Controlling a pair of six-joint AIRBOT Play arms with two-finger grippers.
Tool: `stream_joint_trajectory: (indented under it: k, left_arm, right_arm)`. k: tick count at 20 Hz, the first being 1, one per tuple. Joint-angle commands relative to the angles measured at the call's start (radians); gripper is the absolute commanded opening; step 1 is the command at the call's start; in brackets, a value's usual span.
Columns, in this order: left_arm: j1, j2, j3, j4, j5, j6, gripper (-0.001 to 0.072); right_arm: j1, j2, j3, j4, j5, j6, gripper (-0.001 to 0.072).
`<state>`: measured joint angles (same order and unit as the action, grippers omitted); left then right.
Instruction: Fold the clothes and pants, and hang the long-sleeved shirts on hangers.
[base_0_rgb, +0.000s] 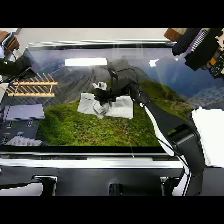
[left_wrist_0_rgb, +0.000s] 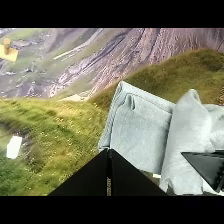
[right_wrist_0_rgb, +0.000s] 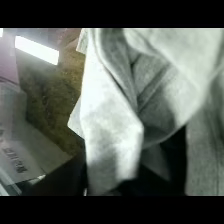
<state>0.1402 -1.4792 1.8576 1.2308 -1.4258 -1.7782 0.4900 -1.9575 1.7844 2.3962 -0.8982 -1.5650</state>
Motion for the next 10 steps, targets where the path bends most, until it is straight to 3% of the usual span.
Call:
stream_joint_trajectory:
  k: [1, 4, 7, 10]
  left_arm:
    - [0.001, -0.001, 0.001, 0.001, 0.001, 0.001, 0.0016]
    - [0.001, -0.006, 0.001, 0.001, 0.001, -0.002, 0.0016]
    - [0.0, -0.014, 0.001, 0.001, 0.001, -0.003, 0.0016]
    - [0.0, -0.015, 0.001, 0.001, 0.001, -0.002, 0.0016]
  right_arm:
    - [0.02, -0.005, 0.001, 0.095, -0.008, 0.01, 0.0339]
    - [0.047, 0.031, 0.009, 0.136, -0.061, 0.002, 0.0535]
    - [-0.015, 0.125, 0.008, 0.119, -0.1, -0.038, 0.0549]
    - [-0.21, 0.211, 0.008, 0.018, -0.225, -0.049, 0.0549]
